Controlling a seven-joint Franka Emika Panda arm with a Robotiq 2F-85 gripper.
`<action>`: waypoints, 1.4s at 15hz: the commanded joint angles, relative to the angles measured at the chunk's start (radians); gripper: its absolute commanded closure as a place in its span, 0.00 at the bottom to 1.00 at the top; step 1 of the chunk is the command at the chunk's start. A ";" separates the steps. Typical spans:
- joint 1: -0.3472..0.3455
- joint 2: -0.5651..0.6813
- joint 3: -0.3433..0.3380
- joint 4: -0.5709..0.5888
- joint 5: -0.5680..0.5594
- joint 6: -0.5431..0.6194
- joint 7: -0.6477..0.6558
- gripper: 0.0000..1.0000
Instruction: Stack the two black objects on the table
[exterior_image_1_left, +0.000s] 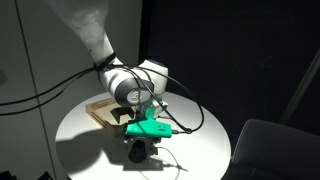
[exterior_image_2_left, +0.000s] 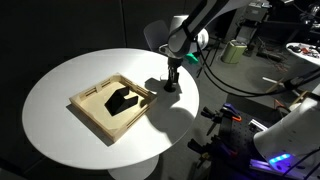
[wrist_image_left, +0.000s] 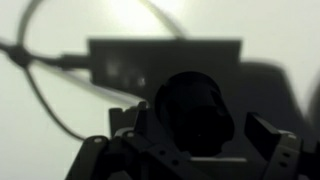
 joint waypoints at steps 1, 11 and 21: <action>-0.014 0.002 0.005 0.027 -0.025 -0.038 -0.002 0.00; 0.018 -0.105 0.007 -0.007 -0.044 -0.015 0.025 0.00; 0.108 -0.260 -0.031 -0.001 -0.071 -0.007 0.358 0.00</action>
